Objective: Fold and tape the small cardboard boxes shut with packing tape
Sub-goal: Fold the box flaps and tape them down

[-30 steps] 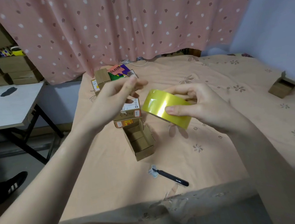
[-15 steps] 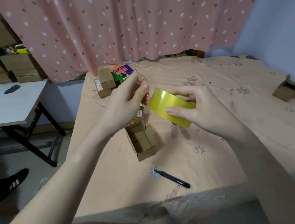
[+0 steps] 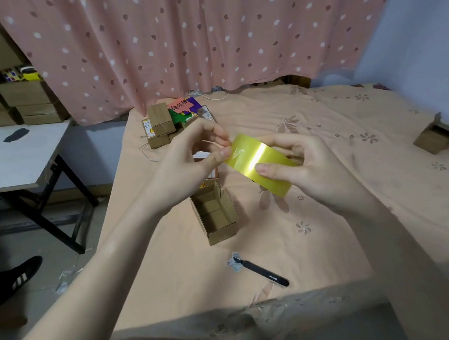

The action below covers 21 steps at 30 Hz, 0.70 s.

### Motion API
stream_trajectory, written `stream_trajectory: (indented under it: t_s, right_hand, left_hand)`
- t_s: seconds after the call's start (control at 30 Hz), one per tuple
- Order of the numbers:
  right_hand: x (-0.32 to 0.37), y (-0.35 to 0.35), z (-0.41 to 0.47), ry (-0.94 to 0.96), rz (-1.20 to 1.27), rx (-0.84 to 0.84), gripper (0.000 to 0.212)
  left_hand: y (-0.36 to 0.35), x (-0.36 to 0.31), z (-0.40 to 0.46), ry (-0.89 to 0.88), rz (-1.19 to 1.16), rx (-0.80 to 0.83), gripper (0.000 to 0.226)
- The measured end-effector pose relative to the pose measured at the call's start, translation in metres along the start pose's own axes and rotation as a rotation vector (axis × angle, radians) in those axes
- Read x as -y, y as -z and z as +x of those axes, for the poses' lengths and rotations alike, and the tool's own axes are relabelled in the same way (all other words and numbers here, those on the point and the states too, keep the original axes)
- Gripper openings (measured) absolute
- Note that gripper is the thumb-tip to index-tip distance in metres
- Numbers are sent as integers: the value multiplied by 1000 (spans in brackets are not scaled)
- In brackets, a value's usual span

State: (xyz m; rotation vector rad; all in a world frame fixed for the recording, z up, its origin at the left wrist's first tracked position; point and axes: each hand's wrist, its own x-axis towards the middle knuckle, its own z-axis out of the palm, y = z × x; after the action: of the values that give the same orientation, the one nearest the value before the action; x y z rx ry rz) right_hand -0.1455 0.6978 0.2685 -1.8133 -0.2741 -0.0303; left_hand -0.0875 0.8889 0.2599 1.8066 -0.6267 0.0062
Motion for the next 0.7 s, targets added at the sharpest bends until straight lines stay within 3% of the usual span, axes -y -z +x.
stream_trajectory:
  t_s: [0.27, 0.7]
  right_hand:
    - [-8, -9, -2, 58, 112, -71, 31]
    - [-11, -20, -8, 68, 112, -142, 38]
  left_hand:
    - [-7, -8, -7, -69, 53, -152, 22]
    - [-7, -11, -5, -50, 117, -168, 14]
